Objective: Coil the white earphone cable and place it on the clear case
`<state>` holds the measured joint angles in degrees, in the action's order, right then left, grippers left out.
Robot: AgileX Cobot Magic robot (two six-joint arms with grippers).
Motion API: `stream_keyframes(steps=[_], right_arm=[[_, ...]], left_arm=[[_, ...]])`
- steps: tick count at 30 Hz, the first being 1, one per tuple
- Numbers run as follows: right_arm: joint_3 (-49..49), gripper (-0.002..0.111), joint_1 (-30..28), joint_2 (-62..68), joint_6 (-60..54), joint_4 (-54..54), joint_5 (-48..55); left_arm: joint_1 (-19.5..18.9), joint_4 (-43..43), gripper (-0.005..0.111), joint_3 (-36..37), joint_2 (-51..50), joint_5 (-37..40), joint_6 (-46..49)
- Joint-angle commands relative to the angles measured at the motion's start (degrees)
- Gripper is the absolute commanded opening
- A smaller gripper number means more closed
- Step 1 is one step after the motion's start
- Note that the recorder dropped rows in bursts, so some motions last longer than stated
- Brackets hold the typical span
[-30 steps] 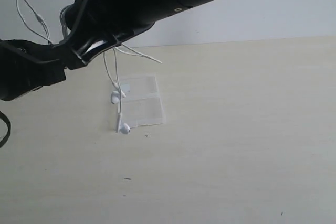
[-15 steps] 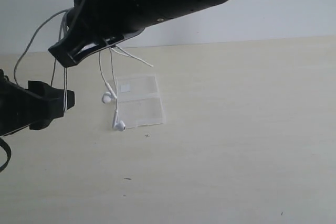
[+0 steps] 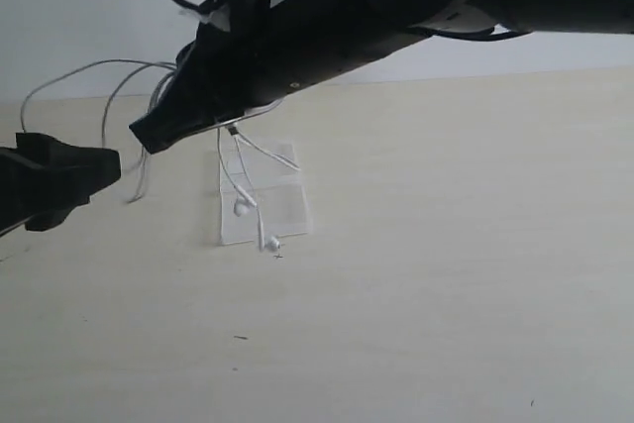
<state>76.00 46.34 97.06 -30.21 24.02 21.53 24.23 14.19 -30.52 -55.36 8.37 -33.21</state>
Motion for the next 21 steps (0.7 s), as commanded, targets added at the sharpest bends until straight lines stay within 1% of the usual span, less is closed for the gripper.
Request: stream_keyframes(steps=[1, 5, 8, 11, 13, 17, 18, 21], right_arm=[[0.4, 0.0, -0.4, 2.7, 0.4, 1.6, -0.8], [0.4, 0.0, -0.4, 3.4, 0.2, -0.9, -3.1], [0.4, 0.0, -0.7, 3.2, 1.8, -2.0, -5.7], [0.4, 0.0, -2.8, 3.2, 8.4, -2.0, -5.8], [0.4, 0.0, -4.5, 3.2, 10.9, -2.1, -4.8], [0.4, 0.0, -7.5, 3.2, 11.3, -2.1, -3.1], [0.4, 0.0, -8.1, 3.2, 11.3, -2.1, -2.8], [0.4, 0.0, -9.5, 3.4, 11.7, -1.9, -3.0]], left_arm=[[-0.1, 0.8, 0.052, -0.9, 1.1, -2.1, 0.2], [-0.1, 0.8, 0.052, -0.9, 1.1, -0.6, 0.2], [-0.1, 0.8, 0.051, -0.9, 1.1, 2.1, 0.2], [-0.1, 0.8, 0.04, -0.9, 1.1, 6.5, 0.2], [-0.2, 1.1, 0.027, -0.9, 1.4, 9.0, 0.2], [-0.2, 1.9, 0.003, -0.9, 1.9, 8.9, 0.2], [-0.2, 1.9, 0.0, -0.9, 1.9, 8.7, 0.4], [-0.2, 1.9, 0.0, -0.9, 1.9, 9.7, 0.5]])
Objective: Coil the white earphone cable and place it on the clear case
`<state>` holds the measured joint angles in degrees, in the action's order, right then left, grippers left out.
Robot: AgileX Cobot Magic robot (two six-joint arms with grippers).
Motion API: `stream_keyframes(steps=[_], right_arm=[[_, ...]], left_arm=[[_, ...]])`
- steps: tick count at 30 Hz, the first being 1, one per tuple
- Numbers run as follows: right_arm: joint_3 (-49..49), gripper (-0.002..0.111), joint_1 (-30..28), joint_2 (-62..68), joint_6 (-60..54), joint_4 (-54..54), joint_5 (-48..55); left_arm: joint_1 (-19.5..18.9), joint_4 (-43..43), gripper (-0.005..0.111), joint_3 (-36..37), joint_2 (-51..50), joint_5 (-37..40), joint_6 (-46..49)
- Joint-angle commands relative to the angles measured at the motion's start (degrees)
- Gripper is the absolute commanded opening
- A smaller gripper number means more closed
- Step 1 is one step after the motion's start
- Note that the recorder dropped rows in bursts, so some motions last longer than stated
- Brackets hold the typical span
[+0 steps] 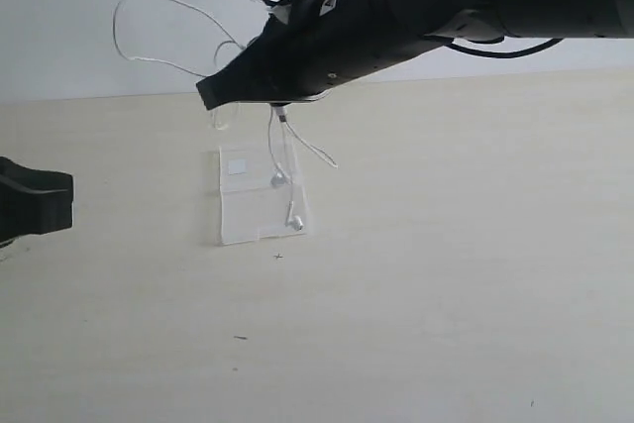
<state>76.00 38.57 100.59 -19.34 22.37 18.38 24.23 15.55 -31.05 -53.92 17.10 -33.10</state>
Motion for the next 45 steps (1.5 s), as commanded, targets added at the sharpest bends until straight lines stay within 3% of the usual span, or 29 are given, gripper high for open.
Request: stream_keyframes(steps=[1, 5, 10, 19, 23, 34, 45], right_arm=[[0.4, 0.0, -2.1, -0.2, 2.0, -0.1, -0.2], [3.3, 0.0, -3.6, 1.5, 4.4, -0.1, 0.8], [14.9, 0.0, -4.1, 7.0, 5.2, 0.0, 10.2], [39.1, 0.0, -4.7, 22.7, 20.9, -6.3, 32.0], [46.0, 0.0, -4.7, 27.8, 27.7, -12.3, 36.0], [47.9, 0.0, -4.7, 31.2, 35.6, -15.3, 30.1], [47.9, 0.0, -4.7, 35.7, 37.3, -15.4, 32.5]], left_arm=[[-0.2, 0.6, 0.0, -0.4, 0.4, 1.7, 0.4], [-0.2, 0.4, 0.0, 0.2, 0.4, 4.8, 0.4], [-0.2, -1.6, 0.0, 4.6, 0.4, 5.0, 0.0], [-0.2, -6.7, 0.0, 10.6, 0.6, 4.9, 0.0], [-0.2, -6.7, 0.0, 11.3, 0.6, 4.7, 0.0], [-0.2, -6.7, 0.0, 11.5, 0.6, 4.5, 0.0], [-0.2, -6.8, 0.0, 12.4, 0.6, 4.8, 0.0]])
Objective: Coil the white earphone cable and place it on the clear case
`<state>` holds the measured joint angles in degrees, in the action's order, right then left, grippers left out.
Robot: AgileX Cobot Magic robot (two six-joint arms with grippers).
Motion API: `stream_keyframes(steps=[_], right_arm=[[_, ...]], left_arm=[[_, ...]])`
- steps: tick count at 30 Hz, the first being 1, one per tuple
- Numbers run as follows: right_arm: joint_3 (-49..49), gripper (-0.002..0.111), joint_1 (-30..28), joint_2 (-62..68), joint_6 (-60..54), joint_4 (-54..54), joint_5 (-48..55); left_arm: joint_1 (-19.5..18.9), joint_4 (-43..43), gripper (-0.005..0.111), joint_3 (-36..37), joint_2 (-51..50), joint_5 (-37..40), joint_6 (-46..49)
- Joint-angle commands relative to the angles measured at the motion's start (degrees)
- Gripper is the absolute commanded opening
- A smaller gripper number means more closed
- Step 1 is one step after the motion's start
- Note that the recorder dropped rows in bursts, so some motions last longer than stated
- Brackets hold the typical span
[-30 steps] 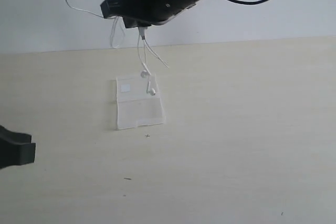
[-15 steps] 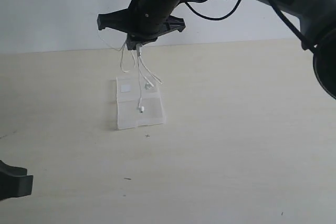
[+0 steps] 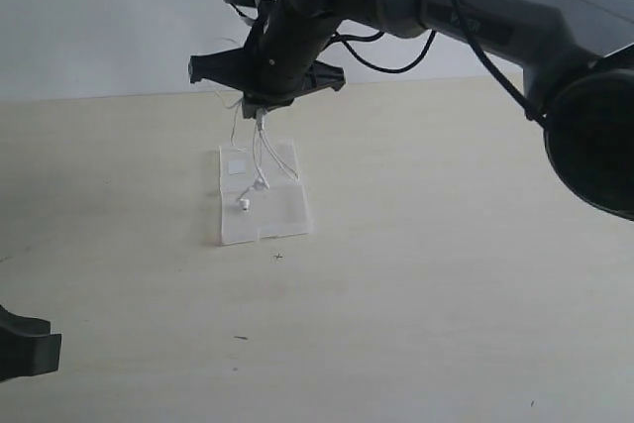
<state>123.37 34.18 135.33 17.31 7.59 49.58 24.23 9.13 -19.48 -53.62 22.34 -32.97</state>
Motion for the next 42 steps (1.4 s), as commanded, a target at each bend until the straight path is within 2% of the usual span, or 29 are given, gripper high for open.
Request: stream_keyframes(steps=[1, 8, 13, 26, 34, 37, 42], right_arm=[[0.5, 0.0, -0.3, 1.0, 0.7, -0.7, 2.2], [0.5, 0.0, -0.3, 2.5, 0.7, -0.7, 9.2], [0.5, 0.0, -0.3, 4.3, 0.7, -0.6, 10.5], [0.5, 0.0, -0.2, 5.5, 0.7, 1.0, -1.7], [0.5, 0.0, -0.2, 5.6, 0.7, 0.2, -3.1], [0.5, 0.007, -0.2, 5.6, 0.7, -0.2, -2.9], [0.5, 0.025, -0.2, 6.0, 0.7, -0.7, -1.4]], left_arm=[[-0.2, -0.3, 0.0, 0.9, 0.3, -0.4, -0.2], [-0.2, -0.9, 0.0, 1.0, 0.3, -1.2, -0.2], [-0.2, -1.8, 0.0, 1.0, 0.3, -1.2, -0.2], [-0.2, -2.2, 0.0, 1.0, 0.3, -1.2, -0.2], [-0.2, -2.2, 0.0, 1.0, 0.3, -1.7, -0.2], [-0.2, -2.2, 0.0, 1.0, 0.3, -1.7, -0.2], [-0.2, -2.2, 0.0, 1.0, 0.3, -1.8, -0.2]])
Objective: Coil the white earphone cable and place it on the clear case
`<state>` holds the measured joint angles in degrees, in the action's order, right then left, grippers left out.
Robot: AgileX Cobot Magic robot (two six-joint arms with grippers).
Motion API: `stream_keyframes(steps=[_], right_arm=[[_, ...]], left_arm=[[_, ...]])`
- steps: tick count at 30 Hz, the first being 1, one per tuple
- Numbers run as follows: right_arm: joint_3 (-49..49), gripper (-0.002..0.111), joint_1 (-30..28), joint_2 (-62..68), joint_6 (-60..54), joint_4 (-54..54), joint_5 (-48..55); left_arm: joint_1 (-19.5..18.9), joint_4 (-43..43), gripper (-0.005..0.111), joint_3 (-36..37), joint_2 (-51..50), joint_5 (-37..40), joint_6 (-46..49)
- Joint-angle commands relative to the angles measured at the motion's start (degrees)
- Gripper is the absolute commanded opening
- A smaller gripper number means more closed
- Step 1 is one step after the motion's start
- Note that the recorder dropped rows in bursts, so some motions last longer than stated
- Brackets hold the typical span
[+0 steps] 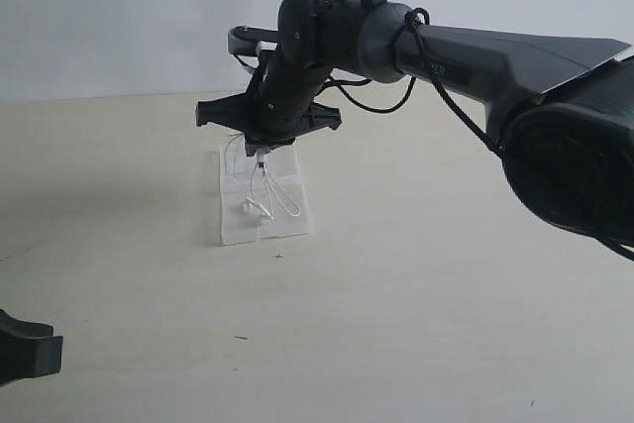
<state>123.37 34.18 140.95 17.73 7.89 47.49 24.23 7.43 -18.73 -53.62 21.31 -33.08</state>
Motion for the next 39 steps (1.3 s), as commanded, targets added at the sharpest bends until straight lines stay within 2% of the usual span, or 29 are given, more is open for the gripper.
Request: stream_keyframes(steps=[1, 4, 8, 18, 24, 28, 31, 35, 37, 39], right_arm=[[0.5, 0.03, -0.2, 0.4, 0.2, -1.0, 0.7], [0.5, 0.044, -0.2, 0.5, 0.3, -0.7, 0.6], [0.5, 0.052, -0.2, 0.5, 0.8, -0.3, 1.5], [0.5, 0.053, -0.2, -1.7, 0.2, -0.6, 15.2], [0.5, 0.053, -0.2, -6.9, -0.2, -1.0, 15.1], [0.5, 0.052, -0.2, -10.3, -3.0, -1.4, 21.3], [0.5, 0.044, -0.2, -12.0, -5.4, -4.6, 22.5], [-1.8, 0.012, -0.2, -15.6, -8.6, -7.9, 22.5], [-3.3, 0.0, -0.2, -17.4, -8.7, -7.9, 22.5], [-5.1, 0.0, -0.2, -19.1, -9.3, -7.9, 22.5]], left_arm=[[-0.2, -0.5, 0.0, 0.2, 0.3, -0.8, -0.1], [-0.2, -0.5, 0.0, 0.2, 0.3, -0.5, -0.1], [-0.2, -0.5, 0.0, 0.2, 0.3, -0.5, 0.1], [-0.2, -0.3, 0.0, 0.2, 0.3, -0.3, 0.2], [-0.2, -0.2, 0.0, 0.2, 0.3, -0.3, 0.2], [-0.2, 0.1, 0.0, 0.2, 0.3, -0.1, 0.3], [-0.2, 2.9, 0.0, 0.2, 0.3, -0.1, 0.3], [-0.2, 4.5, 0.0, 0.2, 0.3, -0.1, 0.3], [-0.2, 4.5, 0.0, 0.2, 0.3, -0.1, 0.3], [-0.2, 4.5, 0.0, 0.2, 0.3, -0.1, 0.3]])
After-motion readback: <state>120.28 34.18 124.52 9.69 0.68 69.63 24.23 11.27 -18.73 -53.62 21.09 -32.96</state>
